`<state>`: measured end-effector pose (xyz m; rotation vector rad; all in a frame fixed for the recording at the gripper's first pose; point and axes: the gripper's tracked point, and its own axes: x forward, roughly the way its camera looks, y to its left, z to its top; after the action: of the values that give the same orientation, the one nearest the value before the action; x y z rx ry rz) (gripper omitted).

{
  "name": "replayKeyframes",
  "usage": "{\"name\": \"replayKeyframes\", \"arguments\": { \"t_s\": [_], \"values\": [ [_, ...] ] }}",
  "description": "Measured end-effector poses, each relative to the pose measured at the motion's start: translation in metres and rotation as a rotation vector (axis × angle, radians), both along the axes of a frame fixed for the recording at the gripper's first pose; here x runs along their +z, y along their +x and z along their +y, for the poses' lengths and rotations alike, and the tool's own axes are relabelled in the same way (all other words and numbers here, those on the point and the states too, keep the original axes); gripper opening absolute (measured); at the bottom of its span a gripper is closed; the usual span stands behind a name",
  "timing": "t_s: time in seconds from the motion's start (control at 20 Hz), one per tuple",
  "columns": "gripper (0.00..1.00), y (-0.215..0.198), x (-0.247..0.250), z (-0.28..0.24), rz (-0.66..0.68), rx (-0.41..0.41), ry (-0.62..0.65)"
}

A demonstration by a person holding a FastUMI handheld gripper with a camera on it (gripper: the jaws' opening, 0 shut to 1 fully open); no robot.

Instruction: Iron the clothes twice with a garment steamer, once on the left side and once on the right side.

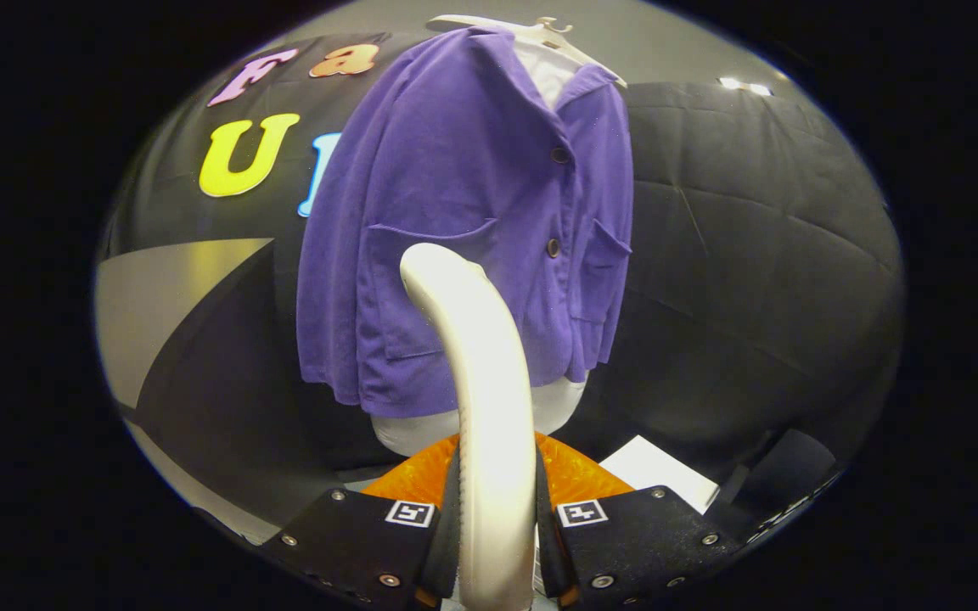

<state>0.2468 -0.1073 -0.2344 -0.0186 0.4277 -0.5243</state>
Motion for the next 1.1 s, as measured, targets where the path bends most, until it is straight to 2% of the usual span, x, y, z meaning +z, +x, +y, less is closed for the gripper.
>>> {"name": "replayKeyframes", "arguments": {
  "t_s": [0.15, 0.3, 0.65, 0.9, 1.1],
  "values": [
    [0.38, -0.012, -0.003, -0.017, 0.02, -0.008, 0.015],
    [0.38, -0.027, 0.018, -0.03, -0.01, 0.007, 0.002],
    [0.38, -0.042, 0.111, -0.07, -0.162, 0.031, -0.045],
    [0.38, -0.033, 0.174, -0.089, -0.268, 0.064, -0.092],
    [0.38, -0.02, 0.202, -0.1, -0.351, 0.099, -0.065]
  ]
}}
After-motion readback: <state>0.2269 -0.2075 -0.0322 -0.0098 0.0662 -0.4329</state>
